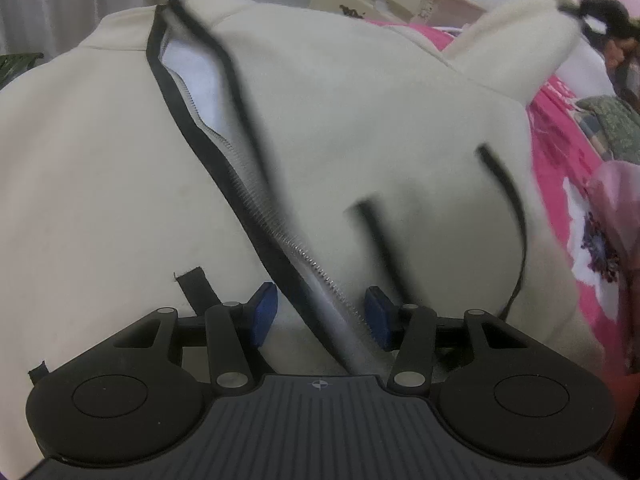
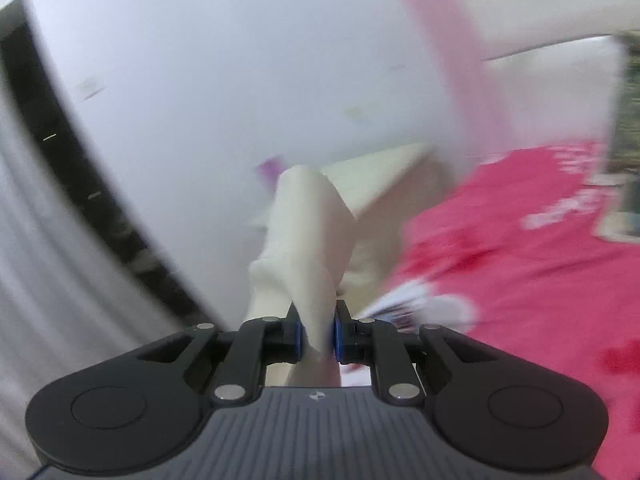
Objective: Fold clothes
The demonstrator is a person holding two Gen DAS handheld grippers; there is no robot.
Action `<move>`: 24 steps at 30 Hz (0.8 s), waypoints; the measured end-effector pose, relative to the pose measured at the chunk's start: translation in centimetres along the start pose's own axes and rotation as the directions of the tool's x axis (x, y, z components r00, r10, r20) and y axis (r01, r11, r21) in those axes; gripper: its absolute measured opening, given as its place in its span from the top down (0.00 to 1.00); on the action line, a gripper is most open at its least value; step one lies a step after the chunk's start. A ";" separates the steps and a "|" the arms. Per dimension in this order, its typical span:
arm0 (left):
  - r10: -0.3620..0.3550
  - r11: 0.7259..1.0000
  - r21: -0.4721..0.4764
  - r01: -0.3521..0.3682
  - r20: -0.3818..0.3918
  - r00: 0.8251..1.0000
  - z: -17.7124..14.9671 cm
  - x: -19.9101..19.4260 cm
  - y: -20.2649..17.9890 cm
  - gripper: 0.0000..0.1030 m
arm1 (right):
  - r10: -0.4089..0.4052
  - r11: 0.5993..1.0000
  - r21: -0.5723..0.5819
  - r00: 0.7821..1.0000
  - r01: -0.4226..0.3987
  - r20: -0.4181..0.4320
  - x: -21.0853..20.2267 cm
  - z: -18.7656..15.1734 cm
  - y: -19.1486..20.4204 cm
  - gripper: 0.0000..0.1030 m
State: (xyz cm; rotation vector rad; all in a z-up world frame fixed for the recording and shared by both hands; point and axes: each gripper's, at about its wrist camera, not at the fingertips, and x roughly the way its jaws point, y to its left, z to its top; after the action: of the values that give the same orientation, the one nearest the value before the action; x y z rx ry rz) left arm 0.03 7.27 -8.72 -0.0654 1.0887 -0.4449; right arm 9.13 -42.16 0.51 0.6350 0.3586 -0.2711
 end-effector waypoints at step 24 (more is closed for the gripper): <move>-0.017 1.000 -0.002 0.017 0.046 0.999 0.8 -1.0 0.0 0.53 | -0.511 0.857 -0.020 0.855 0.515 0.093 -1.6 -1.9 -2.7 0.40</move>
State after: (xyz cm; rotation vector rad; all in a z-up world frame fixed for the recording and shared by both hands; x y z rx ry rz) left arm 0.30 7.55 -7.52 -0.0868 1.0444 -0.4555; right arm 6.29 -42.86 -1.67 0.4713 0.4491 -0.8006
